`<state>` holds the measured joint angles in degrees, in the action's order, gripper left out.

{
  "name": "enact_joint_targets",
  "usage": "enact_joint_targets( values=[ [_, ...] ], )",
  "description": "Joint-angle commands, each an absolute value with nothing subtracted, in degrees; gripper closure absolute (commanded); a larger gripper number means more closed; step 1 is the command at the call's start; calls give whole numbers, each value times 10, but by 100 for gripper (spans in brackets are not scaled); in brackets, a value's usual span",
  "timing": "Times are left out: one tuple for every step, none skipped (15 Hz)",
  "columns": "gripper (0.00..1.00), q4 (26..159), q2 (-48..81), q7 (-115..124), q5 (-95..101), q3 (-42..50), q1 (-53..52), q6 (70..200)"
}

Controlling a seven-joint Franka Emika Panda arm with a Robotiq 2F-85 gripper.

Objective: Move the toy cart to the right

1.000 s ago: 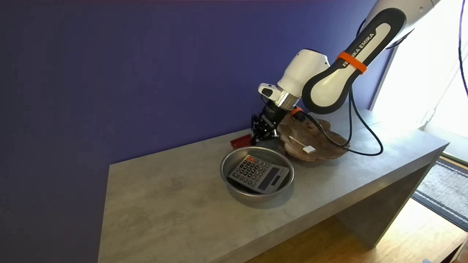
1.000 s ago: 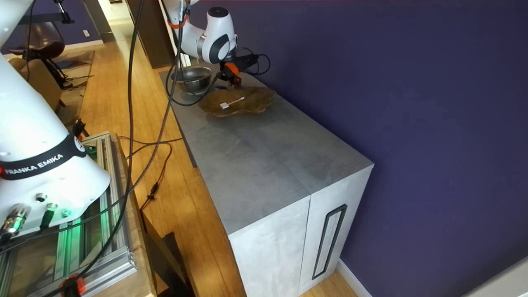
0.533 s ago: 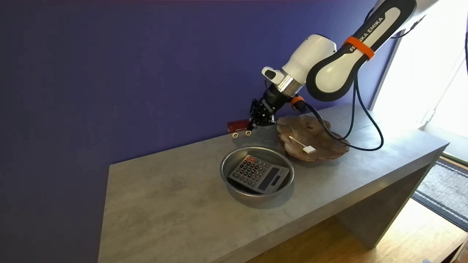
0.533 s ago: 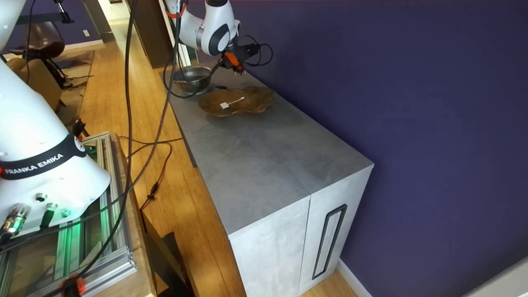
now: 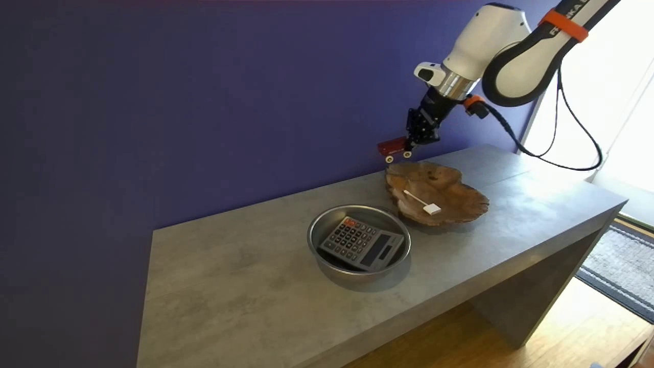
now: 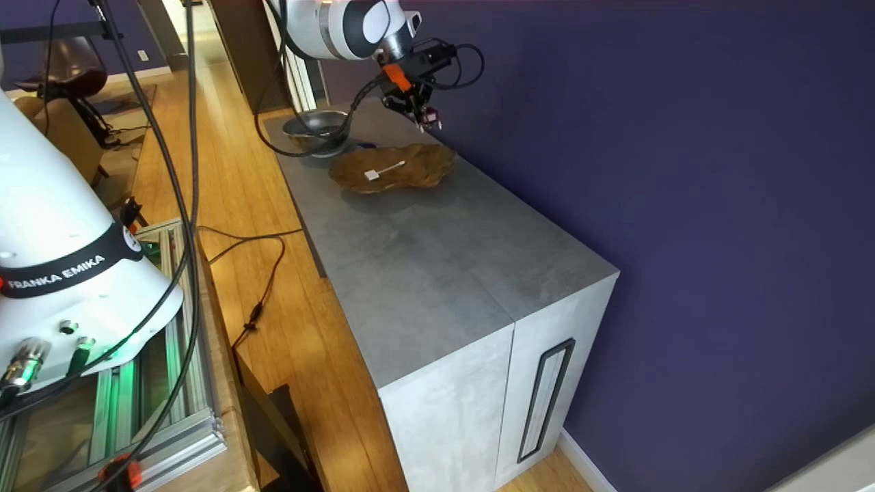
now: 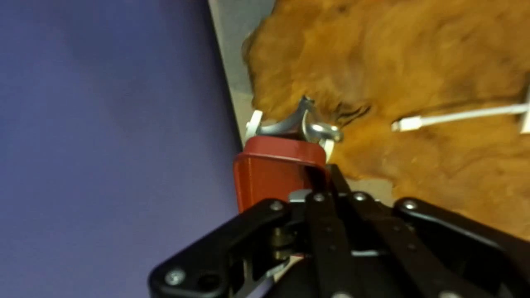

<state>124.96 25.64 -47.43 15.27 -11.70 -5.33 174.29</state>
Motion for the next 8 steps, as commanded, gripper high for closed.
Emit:
enact_joint_targets(
  values=[
    [99, 1392, 135, -527, 135, -179, -2, 1669],
    [99, 1425, 112, -544, 110, -203, 21, 1666],
    [99, 1452, 92, -547, 88, -217, 37, 1672],
    [99, 1478, 81, -564, 38, -249, 68, 1701],
    [99, 1411, 137, -532, 88, -195, 9, 1684],
    [96, 1428, 125, -536, 84, -213, 29, 1685],
    [96, 1429, 124, -536, 85, -209, 25, 1685],
    [96, 1426, 126, -536, 85, -206, 21, 1685]
  ],
)
